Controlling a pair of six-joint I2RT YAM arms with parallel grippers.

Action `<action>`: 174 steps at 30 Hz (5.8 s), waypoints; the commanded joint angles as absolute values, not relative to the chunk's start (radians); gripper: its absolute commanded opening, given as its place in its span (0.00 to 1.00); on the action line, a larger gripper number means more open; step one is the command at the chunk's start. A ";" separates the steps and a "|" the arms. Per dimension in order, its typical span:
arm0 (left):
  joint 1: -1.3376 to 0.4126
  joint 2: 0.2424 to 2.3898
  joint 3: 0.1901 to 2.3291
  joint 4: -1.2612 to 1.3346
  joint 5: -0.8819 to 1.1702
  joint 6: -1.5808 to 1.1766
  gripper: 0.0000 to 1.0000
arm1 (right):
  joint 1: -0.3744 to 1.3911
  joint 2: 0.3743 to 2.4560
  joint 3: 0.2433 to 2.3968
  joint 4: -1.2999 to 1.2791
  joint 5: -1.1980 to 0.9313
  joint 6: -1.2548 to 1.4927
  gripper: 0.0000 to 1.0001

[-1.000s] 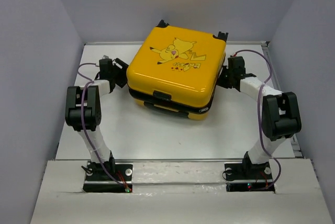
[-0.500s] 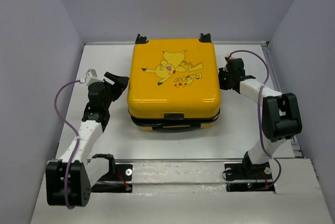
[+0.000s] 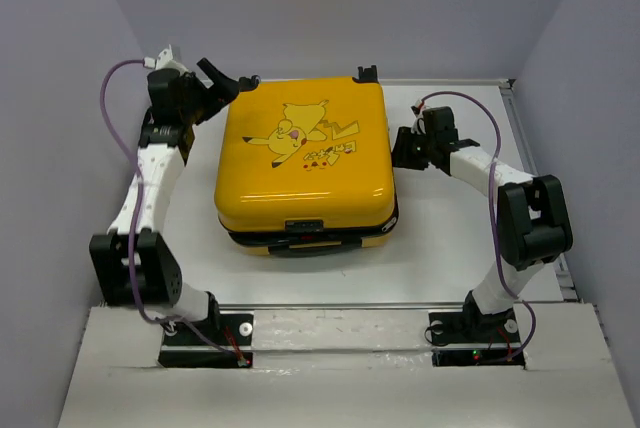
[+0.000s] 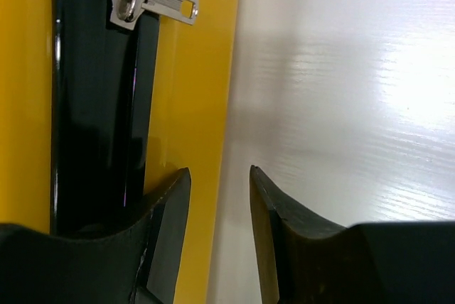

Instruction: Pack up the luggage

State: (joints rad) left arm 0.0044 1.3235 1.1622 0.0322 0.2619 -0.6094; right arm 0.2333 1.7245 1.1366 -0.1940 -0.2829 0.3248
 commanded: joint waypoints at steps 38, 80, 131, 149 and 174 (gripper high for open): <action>0.005 1.878 1.954 0.204 0.816 -0.896 0.06 | 0.265 1.703 1.046 0.043 -0.598 0.434 0.98; 0.049 2.431 1.996 0.396 1.074 -0.845 0.82 | 0.284 1.703 0.976 0.041 -0.561 0.414 1.00; 0.175 1.910 1.786 0.031 0.638 -0.741 0.07 | 0.302 1.760 1.328 -0.238 -0.381 0.399 0.94; 0.033 1.087 1.277 -0.006 0.354 -0.574 0.91 | 0.389 1.033 0.774 -0.160 -0.387 0.382 0.10; -0.244 0.092 0.532 -0.585 0.486 -0.641 0.17 | 0.985 0.974 0.410 0.156 -0.069 0.382 0.61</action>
State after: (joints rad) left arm -0.2405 0.1123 0.5816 -0.5983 0.4240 -0.6621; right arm 0.9619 0.8909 0.4091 -0.0761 -0.2508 0.4366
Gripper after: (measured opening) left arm 0.174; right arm 0.605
